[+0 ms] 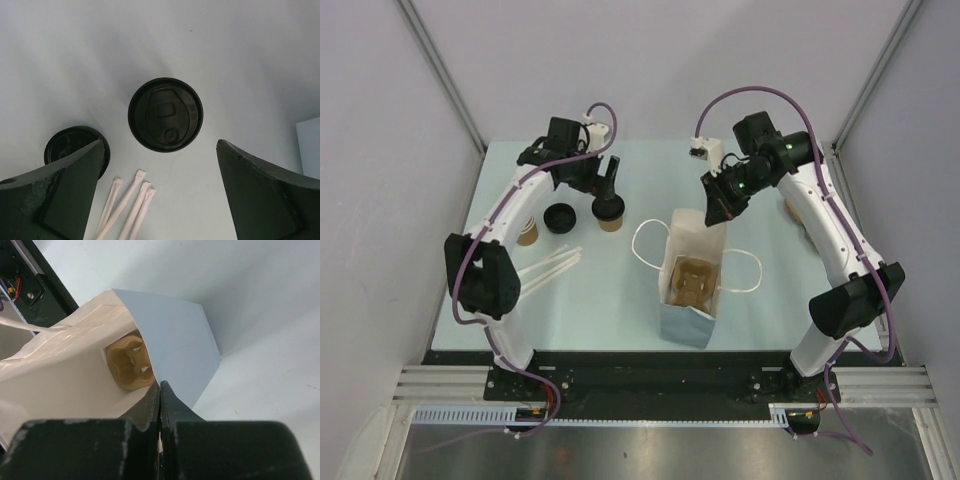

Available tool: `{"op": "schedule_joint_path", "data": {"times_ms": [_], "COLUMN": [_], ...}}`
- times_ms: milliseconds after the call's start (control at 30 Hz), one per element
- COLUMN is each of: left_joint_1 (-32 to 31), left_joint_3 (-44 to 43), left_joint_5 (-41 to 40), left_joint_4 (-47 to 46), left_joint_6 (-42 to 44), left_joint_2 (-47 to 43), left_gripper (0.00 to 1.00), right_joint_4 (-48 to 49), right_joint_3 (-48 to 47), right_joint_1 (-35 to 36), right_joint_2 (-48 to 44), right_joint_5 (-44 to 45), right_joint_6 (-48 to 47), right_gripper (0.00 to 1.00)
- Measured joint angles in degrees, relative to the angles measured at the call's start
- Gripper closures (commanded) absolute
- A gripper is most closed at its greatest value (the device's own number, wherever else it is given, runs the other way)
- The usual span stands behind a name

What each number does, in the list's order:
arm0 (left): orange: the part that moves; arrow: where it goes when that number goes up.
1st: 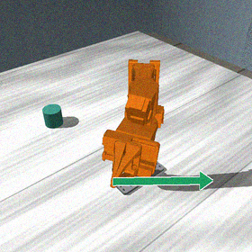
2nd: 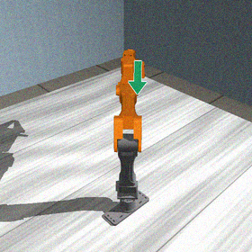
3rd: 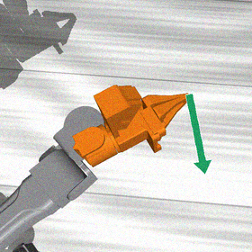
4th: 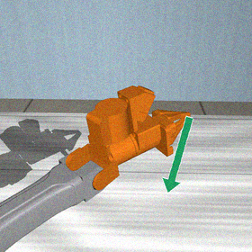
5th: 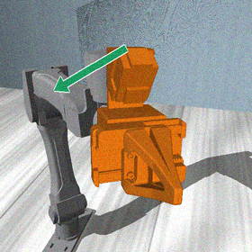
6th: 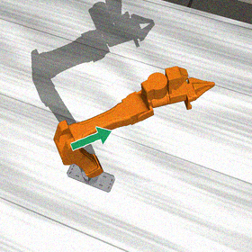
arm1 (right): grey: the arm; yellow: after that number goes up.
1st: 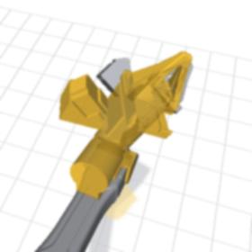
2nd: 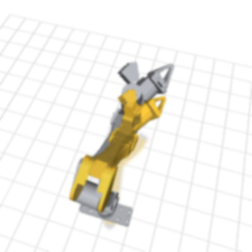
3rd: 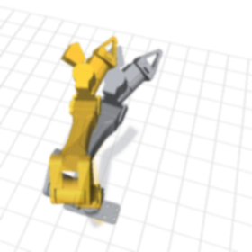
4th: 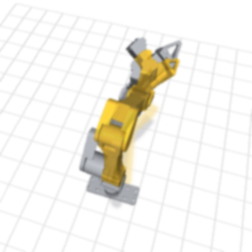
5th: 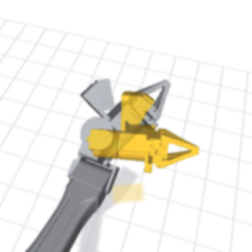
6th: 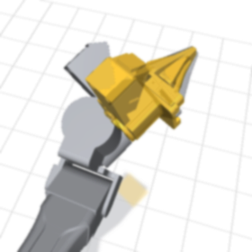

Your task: Pack the takeout coffee

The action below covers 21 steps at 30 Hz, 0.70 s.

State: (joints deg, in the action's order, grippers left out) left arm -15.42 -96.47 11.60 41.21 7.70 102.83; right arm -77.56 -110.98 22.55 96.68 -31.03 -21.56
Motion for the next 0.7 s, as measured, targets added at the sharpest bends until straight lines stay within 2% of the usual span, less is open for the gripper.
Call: {"op": "schedule_joint_path", "data": {"times_ms": [400, 700], "left_joint_1": [-1.5, -1.5], "left_joint_3": [-4.2, -4.5], "left_joint_5": [0.6, 1.2], "left_joint_4": [1.6, 3.6], "left_joint_6": [5.4, 5.9], "left_joint_2": [3.4, 7.4], "left_gripper": [0.01, 0.00], "right_joint_4": [0.0, 0.0], "right_joint_3": [2.7, 2.6], "right_joint_1": [0.5, 0.5], "right_joint_2": [-1.2, -0.9], "right_joint_5": [0.6, 0.5], "right_joint_6": [-0.8, -1.7], "right_gripper": [1.00, 1.00]}}
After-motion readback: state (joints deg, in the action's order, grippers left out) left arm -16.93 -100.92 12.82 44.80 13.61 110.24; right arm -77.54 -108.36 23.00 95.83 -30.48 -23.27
